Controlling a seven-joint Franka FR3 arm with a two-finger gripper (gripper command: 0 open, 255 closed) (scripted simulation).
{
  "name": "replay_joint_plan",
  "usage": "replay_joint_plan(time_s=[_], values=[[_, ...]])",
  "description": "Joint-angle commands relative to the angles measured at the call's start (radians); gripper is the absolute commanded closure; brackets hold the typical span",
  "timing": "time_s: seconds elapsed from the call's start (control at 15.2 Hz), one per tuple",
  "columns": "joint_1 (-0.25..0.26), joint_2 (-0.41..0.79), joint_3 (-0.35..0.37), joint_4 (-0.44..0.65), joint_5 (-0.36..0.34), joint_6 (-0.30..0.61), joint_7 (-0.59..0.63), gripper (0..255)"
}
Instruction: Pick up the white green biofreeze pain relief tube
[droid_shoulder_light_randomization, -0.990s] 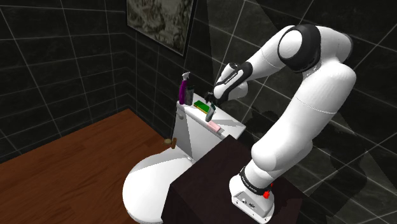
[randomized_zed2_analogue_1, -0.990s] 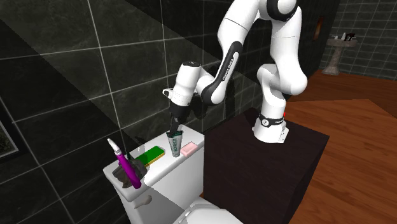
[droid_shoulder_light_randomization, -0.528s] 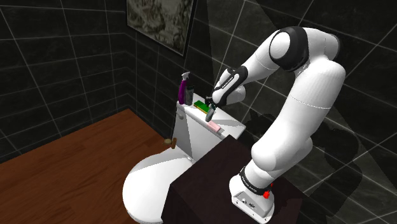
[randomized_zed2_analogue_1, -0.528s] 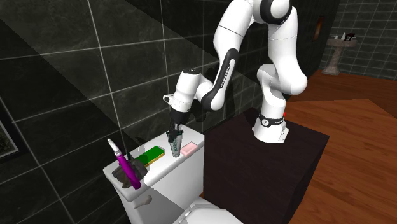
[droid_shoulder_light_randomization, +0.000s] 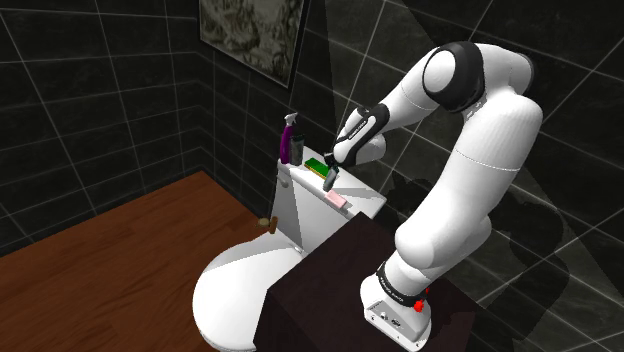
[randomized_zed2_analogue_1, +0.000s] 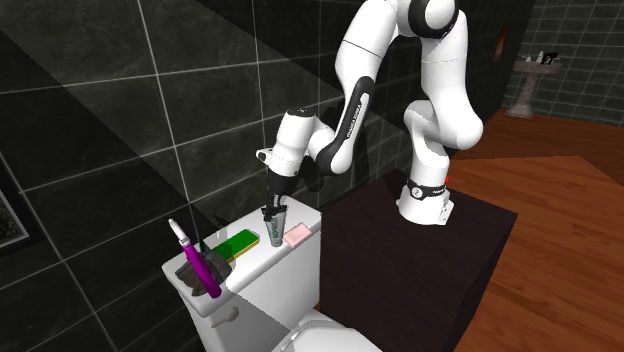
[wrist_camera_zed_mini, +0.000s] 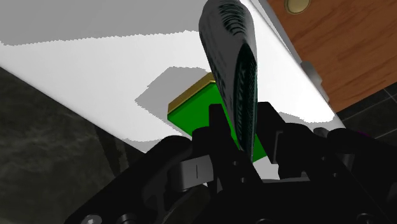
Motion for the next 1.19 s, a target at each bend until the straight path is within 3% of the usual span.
replay_joint_plan(time_s=[0.0, 1.12], values=[[0.002, -0.004, -0.002, -0.004, -0.002, -0.002, 0.002, 255], [0.002, -0.218, 0.006, 0.002, 0.009, -0.222, -0.028, 255]])
